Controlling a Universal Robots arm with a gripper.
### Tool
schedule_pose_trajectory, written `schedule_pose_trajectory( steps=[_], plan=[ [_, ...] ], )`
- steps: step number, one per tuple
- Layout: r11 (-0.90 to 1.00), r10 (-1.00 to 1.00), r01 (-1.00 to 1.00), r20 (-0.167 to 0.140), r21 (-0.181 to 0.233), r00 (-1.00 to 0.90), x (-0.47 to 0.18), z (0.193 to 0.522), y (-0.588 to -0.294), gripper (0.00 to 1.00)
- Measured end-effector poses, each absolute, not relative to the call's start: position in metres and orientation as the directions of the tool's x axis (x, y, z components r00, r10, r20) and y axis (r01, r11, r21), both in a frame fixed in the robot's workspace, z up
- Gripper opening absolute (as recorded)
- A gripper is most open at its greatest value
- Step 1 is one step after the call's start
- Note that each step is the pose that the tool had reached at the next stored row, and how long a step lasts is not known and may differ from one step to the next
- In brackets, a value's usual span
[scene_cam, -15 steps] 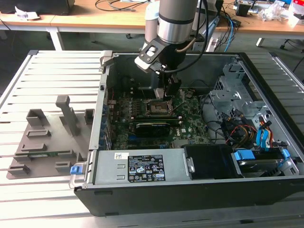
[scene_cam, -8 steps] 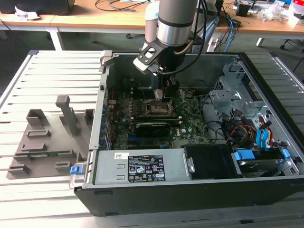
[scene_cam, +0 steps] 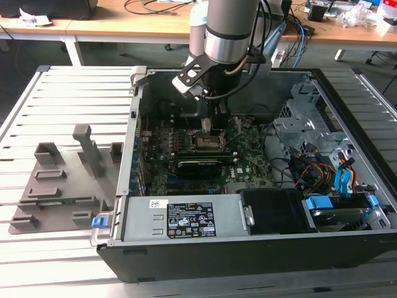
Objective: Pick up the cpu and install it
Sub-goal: 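Place the cpu into insertion slot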
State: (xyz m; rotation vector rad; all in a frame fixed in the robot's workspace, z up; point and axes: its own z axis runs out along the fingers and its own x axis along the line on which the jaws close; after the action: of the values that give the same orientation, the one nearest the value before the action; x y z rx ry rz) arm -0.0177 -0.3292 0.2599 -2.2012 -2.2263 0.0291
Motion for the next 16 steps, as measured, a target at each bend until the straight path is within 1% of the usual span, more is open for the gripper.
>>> schedule_pose_trajectory(
  steps=[6,16],
  plan=[
    [0.01,1.0,1.0,-0.005,-0.021,-0.011,-0.0178,0.2556,-0.3237,0.55],
    [0.007,1.0,1.0,-0.006,-0.021,-0.007,-0.018,0.2539,-0.3236,0.55]
  ],
)
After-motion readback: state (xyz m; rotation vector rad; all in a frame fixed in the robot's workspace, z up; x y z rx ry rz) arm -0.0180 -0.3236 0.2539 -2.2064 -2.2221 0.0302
